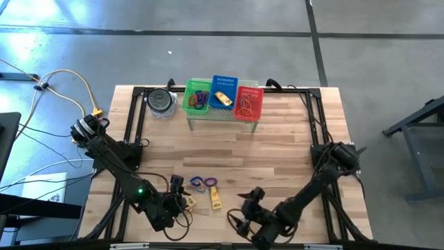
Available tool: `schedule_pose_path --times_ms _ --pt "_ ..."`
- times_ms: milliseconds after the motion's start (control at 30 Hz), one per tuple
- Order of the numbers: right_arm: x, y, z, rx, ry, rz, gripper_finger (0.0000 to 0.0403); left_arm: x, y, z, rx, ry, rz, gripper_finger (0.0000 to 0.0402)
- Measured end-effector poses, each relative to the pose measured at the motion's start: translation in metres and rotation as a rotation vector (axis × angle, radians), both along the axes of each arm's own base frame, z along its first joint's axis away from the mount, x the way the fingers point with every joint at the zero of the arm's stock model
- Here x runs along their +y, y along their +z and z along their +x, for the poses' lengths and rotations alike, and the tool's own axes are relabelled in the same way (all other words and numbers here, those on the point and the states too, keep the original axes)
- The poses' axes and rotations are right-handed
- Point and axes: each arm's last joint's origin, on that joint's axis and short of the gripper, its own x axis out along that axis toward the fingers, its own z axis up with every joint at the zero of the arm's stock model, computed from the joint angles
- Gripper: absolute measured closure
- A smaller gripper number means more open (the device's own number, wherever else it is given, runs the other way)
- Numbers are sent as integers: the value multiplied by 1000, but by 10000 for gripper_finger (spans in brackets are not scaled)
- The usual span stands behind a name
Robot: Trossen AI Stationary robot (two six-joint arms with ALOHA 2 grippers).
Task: Pick & Place Office Desk Supplies
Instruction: Put the yellow crayon box into the blue bin on the shelf
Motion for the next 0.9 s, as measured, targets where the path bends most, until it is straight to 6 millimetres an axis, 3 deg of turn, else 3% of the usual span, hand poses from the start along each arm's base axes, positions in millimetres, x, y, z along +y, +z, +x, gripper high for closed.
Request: schedule_pose_path --times_ms 167,400,633,900 --pt "-8 -1 13 82 63 154 34 0 0 0 4 -14 13 208" --pt "-17 -11 23 85 -2 232 35 -2 -1 -1 55 -44 -45 208" --pt "-4 -49 36 -11 -52 245 45 -2 -1 -2 59 -39 -60 208" --pt "19 -103 50 -168 32 149 77 -12 -2 -12 67 -1 -136 208"
